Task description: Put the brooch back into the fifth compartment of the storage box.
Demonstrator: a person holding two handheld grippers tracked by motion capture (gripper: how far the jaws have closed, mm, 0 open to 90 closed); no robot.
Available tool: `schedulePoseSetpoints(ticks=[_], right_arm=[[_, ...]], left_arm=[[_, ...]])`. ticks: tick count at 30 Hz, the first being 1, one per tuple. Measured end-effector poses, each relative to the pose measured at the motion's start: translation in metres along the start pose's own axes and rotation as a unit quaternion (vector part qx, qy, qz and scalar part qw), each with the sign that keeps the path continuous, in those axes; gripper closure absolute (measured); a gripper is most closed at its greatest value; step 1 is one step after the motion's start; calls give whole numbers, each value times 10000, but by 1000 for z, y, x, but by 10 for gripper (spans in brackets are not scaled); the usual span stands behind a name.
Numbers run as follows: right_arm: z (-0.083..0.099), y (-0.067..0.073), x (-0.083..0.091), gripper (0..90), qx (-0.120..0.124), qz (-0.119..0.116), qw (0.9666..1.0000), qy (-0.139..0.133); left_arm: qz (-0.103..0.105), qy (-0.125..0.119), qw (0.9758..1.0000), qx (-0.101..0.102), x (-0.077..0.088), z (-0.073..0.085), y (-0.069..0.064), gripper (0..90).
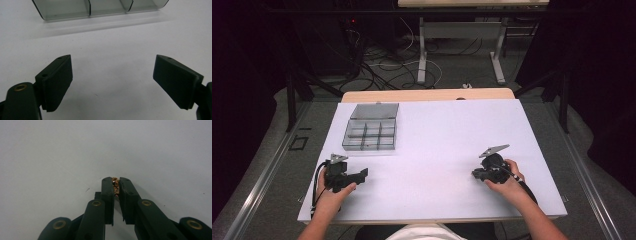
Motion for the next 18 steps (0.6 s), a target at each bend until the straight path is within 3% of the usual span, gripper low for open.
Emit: schedulePoseSetpoints(ticks=[6, 8, 13, 18], right_arm=[[0, 0, 2, 834, -27, -76, 10000, -49], [-1, -1, 3, 898, 15, -14, 9999, -115], [0, -1, 5, 898, -146, -54, 9998, -137], [0, -3, 5, 896, -87, -38, 9998, -187]], left_arm=[[-13, 18, 10000, -10, 0, 0, 0, 157], [-4, 5, 10000, -6, 0, 0, 0, 157], [-6, 3, 10000, -1, 0, 0, 0, 158], [-6, 7, 10000, 0, 0, 0, 0, 157]])
Point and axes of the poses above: each handheld gripper's, and its own axes: x roughly backward along the jaws, z roughly out of its underside, y roughly to its left, the point moved 1 cm from there along -x, roughly forward along the jaws, and after that the axes turned 4 degrees about y, right-handed, at the moved point
